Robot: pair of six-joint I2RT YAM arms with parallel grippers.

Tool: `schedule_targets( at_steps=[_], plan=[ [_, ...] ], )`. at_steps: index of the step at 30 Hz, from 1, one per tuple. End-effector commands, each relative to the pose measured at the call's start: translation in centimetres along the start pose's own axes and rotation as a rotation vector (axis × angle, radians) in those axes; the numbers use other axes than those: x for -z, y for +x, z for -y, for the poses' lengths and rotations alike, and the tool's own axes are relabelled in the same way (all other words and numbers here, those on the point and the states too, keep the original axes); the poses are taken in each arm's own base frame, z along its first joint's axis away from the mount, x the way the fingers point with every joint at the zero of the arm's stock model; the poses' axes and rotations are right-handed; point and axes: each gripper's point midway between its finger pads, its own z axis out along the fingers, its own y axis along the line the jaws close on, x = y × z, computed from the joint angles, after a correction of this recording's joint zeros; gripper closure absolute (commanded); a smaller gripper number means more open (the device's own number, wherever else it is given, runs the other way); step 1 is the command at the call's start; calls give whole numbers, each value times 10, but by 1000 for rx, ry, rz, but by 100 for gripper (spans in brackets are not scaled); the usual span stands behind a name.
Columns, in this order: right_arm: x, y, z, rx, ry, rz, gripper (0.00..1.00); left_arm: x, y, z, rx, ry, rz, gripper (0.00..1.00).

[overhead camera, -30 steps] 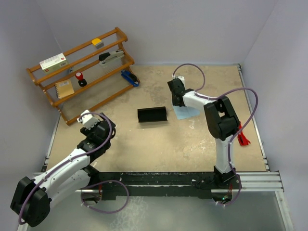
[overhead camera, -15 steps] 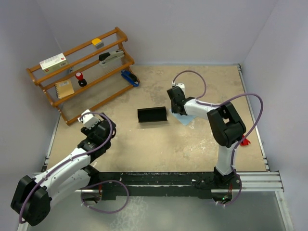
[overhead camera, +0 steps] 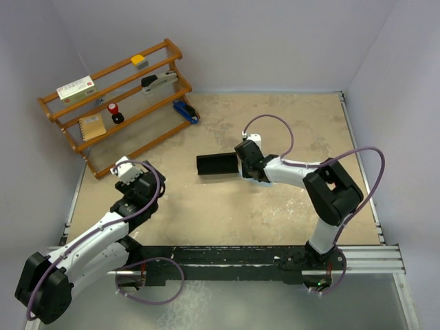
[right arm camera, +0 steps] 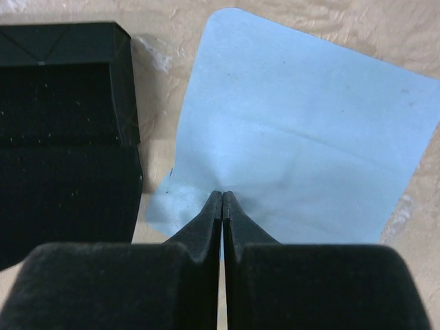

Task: Organize the sunglasses
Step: Move the glasses cleaning cloth to the center of the board.

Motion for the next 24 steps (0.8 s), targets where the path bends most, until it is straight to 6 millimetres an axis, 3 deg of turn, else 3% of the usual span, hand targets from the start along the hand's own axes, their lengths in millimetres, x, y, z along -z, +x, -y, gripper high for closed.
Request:
schedule_targets(
  at_steps=[1, 6, 24],
  plan=[
    [12, 35, 2, 3, -5, -68, 100, 2, -11, 5, 25, 9, 31, 21],
    [26, 63, -1, 27, -13, -87, 100, 2, -13, 5, 29, 8, 35, 21],
    [77, 129, -36, 92, -99, -108, 100, 4, -18, 6, 34, 4, 40, 21]
  ],
)
